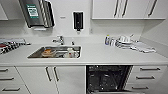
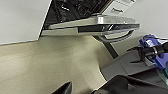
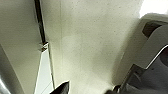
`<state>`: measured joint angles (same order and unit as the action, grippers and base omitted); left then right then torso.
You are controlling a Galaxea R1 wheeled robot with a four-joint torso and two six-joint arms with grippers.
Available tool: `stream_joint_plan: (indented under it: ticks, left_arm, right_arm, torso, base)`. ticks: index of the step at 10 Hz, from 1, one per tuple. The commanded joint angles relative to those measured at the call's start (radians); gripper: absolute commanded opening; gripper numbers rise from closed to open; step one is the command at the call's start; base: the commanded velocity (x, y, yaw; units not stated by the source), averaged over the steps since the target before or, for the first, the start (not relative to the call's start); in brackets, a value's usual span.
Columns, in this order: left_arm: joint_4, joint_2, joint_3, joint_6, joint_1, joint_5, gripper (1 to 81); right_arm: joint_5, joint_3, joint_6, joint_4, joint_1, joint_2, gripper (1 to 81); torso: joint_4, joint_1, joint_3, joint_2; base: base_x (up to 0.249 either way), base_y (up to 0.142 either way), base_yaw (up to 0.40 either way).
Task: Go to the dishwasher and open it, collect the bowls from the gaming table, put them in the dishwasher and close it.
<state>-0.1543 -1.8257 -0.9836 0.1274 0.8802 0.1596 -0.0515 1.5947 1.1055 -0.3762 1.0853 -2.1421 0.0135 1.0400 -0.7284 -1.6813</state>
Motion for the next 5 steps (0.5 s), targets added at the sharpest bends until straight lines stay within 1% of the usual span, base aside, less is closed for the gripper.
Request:
stream_joint_plan:
  ticks: [1, 3, 4, 5]
  left_arm:
    - [0.001, 0.009, -0.055, -0.006, -0.020, 0.023, 81.1]
    - [0.010, -0.042, -0.214, -0.002, 0.076, 0.011, 81.1]
    - [0.010, -0.070, -0.277, 0.003, 0.124, 0.009, 81.1]
    - [0.016, -0.109, -0.347, 0.008, 0.173, 0.008, 81.1]
  right_arm:
    - [-0.059, -0.010, -0.070, 0.120, -0.083, 0.046, 81.1]
    - [-0.064, 0.000, -0.177, 0.362, -0.046, 0.031, 81.1]
    - [-0.055, -0.003, -0.229, 0.470, -0.006, 0.029, 81.1]
    - [-0.045, -0.004, -0.278, 0.594, 0.032, 0.028, 81.1]
  torso:
    - [0.000, 0.000, 0.000, 0.000]
    - [0.000, 0.000, 0.000, 0.000]
    - [0.000, 0.000, 0.000, 0.000]
    - [0.000, 0.000, 0.000, 0.000]
  base:
    - [0.000, 0.000, 0.000]
    - [0.000, 0.000, 0.000]
    - [0.000, 0.000, 0.000]
    - [0.000, 0.000, 0.000]
